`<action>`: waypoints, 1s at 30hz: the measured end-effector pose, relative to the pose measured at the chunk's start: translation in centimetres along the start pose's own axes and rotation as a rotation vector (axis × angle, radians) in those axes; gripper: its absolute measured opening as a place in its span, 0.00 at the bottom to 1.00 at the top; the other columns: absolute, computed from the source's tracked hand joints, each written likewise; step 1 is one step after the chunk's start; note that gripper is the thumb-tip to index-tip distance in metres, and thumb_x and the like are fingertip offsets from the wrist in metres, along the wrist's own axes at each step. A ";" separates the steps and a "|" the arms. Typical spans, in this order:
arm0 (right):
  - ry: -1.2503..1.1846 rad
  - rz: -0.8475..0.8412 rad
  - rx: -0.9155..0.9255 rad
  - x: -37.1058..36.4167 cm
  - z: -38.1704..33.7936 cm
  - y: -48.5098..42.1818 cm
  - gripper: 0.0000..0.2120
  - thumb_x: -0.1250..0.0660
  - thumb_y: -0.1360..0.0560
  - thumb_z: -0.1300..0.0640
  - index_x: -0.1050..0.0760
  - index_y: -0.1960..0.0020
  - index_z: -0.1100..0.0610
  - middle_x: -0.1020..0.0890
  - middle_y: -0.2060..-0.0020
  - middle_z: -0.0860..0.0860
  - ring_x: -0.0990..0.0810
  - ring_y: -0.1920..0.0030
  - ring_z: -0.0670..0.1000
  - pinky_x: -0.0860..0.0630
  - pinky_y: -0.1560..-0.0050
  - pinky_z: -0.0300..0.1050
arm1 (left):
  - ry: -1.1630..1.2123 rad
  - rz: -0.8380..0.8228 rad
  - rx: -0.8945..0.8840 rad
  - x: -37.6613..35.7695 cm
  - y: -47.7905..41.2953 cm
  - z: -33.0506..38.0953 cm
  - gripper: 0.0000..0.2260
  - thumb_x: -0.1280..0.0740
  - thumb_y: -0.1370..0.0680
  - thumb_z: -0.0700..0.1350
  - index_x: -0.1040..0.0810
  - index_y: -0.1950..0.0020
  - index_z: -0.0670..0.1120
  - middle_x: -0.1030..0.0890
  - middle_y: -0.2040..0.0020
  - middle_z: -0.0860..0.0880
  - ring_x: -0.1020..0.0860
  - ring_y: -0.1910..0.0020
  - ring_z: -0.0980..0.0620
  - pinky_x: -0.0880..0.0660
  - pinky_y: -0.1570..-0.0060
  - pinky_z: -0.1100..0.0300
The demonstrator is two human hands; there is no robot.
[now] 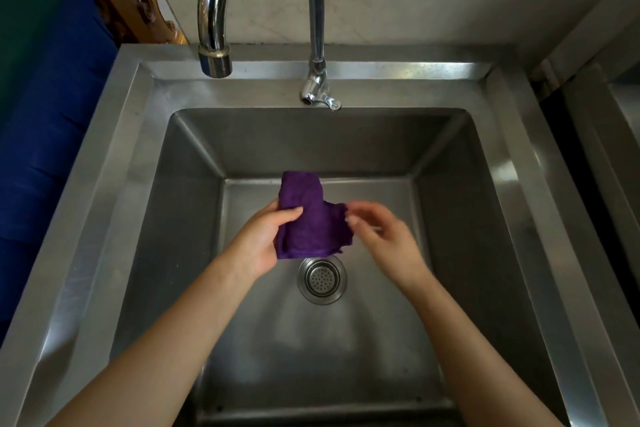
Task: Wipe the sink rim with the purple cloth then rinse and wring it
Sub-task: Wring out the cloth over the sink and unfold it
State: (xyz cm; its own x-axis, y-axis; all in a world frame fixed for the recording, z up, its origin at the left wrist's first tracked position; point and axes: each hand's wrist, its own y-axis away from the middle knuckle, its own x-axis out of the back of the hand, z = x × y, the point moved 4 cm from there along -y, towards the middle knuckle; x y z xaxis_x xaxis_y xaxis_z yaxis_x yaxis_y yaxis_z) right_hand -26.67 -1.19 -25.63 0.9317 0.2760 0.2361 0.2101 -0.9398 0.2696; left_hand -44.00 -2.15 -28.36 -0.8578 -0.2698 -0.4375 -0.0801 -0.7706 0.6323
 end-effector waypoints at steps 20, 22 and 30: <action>-0.544 -0.132 0.070 1.5 0.6 -3.6 0.19 0.33 0.37 0.76 0.20 0.69 0.52 0.15 0.64 0.46 0.18 0.61 0.45 0.23 0.58 0.37 | -0.069 -0.033 -0.179 1.6 1.1 2.8 0.16 0.40 0.29 0.28 0.16 0.58 0.43 0.15 0.62 0.49 0.17 0.62 0.53 0.19 0.61 0.60; -0.629 -0.127 -0.010 2.1 1.6 -3.4 0.16 0.34 0.33 0.73 0.18 0.65 0.53 0.15 0.57 0.49 0.17 0.55 0.49 0.23 0.53 0.42 | -0.088 -0.106 -0.238 1.3 1.5 3.1 0.19 0.41 0.31 0.27 0.15 0.62 0.47 0.15 0.62 0.51 0.17 0.62 0.56 0.20 0.59 0.64; -0.792 -0.331 -0.305 -4.3 1.9 -2.1 0.33 0.44 0.31 0.32 0.28 0.36 0.53 0.22 0.39 0.54 0.24 0.39 0.55 0.29 0.36 0.56 | -0.479 -0.349 -0.476 -2.3 3.0 4.1 0.25 0.44 0.35 0.22 0.17 0.66 0.49 0.19 0.45 0.55 0.25 0.38 0.52 0.26 0.42 0.59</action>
State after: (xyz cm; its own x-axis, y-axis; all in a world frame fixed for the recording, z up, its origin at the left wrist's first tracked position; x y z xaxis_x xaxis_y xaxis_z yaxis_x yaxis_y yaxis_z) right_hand -30.57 -0.74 -28.99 0.7922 0.1972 -0.5775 0.5206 -0.7120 0.4711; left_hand -44.40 -1.47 -22.84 -0.9582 0.2317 -0.1675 -0.2527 -0.9605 0.1168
